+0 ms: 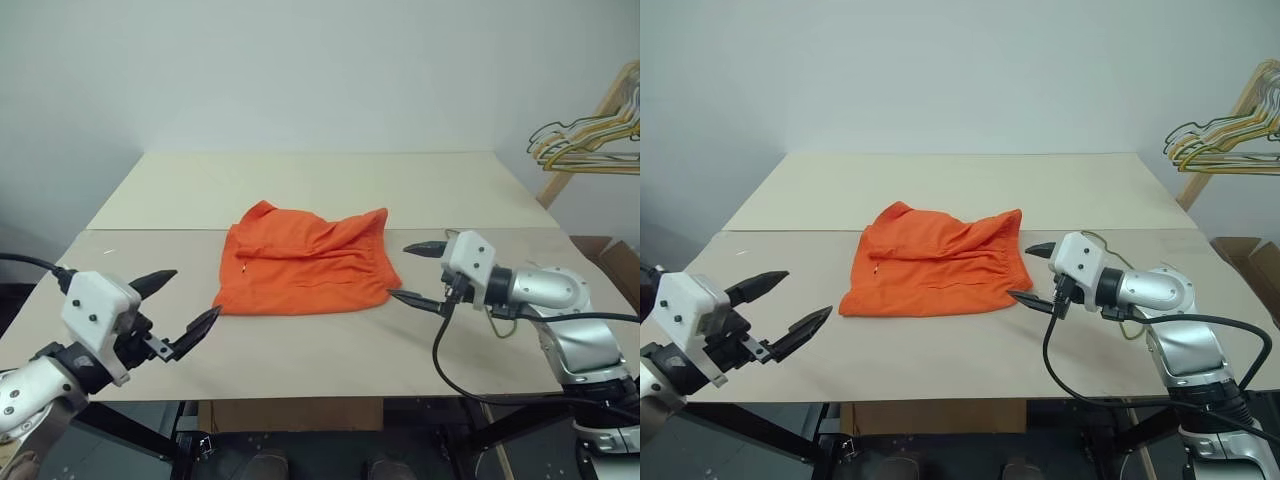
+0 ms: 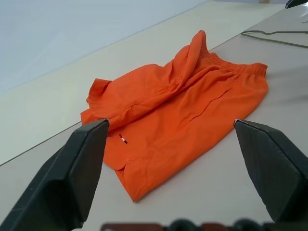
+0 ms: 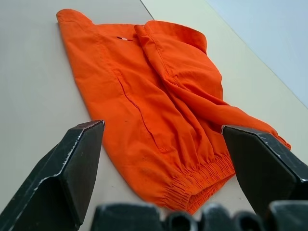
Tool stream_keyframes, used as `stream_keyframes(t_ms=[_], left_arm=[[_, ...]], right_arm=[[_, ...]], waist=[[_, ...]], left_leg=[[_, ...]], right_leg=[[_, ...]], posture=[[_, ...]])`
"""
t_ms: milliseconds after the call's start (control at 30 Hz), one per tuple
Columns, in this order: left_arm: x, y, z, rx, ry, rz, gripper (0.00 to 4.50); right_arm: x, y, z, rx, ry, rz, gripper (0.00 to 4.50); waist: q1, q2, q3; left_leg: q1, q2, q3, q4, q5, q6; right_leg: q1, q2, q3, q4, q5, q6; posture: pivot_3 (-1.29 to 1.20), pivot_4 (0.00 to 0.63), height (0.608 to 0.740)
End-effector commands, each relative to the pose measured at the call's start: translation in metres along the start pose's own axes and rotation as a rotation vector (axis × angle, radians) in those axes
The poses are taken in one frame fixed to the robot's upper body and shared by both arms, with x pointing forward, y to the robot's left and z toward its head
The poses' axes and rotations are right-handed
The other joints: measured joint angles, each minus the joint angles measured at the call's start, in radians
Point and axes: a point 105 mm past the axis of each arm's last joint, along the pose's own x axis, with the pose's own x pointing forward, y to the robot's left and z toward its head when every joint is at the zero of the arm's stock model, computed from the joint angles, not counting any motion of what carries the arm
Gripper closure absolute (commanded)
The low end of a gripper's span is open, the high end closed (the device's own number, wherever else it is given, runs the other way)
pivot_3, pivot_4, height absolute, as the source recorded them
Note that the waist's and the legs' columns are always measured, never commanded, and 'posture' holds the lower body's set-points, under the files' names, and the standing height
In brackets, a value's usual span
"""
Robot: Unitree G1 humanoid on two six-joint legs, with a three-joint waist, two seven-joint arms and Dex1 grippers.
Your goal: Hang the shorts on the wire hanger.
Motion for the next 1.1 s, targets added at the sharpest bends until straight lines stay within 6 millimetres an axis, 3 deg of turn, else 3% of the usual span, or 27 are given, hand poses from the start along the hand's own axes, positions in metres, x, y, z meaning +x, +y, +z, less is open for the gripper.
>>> stream_keyframes(t_ms=[33,267,433,533,700,867,1100], left_arm=[[-0.001,0.0,0.007,0.028,-0.033,-0.01,0.0],[-0.002,-0.002,0.005,0.035,-0.013,-0.027,0.0],[0.003,-0.006,0.008,0.034,-0.024,-0.062,0.0],[0.006,-0.006,0.01,0.029,-0.037,-0.062,0.0],[0.006,-0.008,0.008,0.017,-0.03,-0.068,0.0],[0.006,-0.009,0.007,0.013,-0.03,-0.071,0.0],[0.008,-0.011,0.008,0.013,-0.035,-0.08,0.0]], right_arm=[[-0.007,-0.008,0.014,-0.055,-0.032,-0.035,0.01],[-0.005,-0.007,0.014,-0.081,-0.028,-0.029,0.01],[0.003,-0.007,0.009,-0.277,0.04,0.008,0.01],[0.013,-0.004,-0.007,-0.505,0.139,0.086,0.01],[0.022,-0.002,-0.032,-0.673,0.233,0.19,0.01],[0.035,-0.002,-0.051,-0.78,0.268,0.235,0.01],[0.071,-0.011,-0.067,-0.889,0.315,0.223,0.01]], waist=[[0.0,0.0,0.0],[0.0,0.0,0.0],[-0.001,0.0,0.0],[-0.009,0.0,0.0],[-0.023,0.0,0.0],[-0.027,0.0,0.0],[-0.05,0.0,0.0]], left_leg=[[0.0,0.0,0.0,0.0,0.0,0.0],[0.0,0.0,0.0,0.0,0.0,0.0],[0.0,0.0,0.0,0.0,0.0,0.0],[0.0,0.0,0.001,0.0,0.0,0.0],[0.0,0.0,0.001,0.0,0.0,0.0],[0.001,0.0,0.001,0.0,0.0,-0.001],[0.001,0.0,0.0,0.0,0.001,-0.001]], right_leg=[[0.0,0.0,0.0,0.0,0.0,0.0],[0.0,0.0,0.0,0.0,0.0,0.0],[0.0,0.0,0.0,0.0,0.0,0.0],[0.0,0.0,0.0,0.0,0.0,0.001],[0.0,0.0,0.0,0.0,0.0,0.0],[0.0,0.0,0.0,0.0,0.001,-0.001],[0.0,0.0,0.0,0.0,0.001,-0.001]], posture=[[0.13,0.0,0.74],[0.13,0.0,0.74],[0.12,0.0,0.74],[0.11,0.0,0.74],[0.1,0.0,0.74],[0.1,0.0,0.74],[0.1,0.0,0.74]])
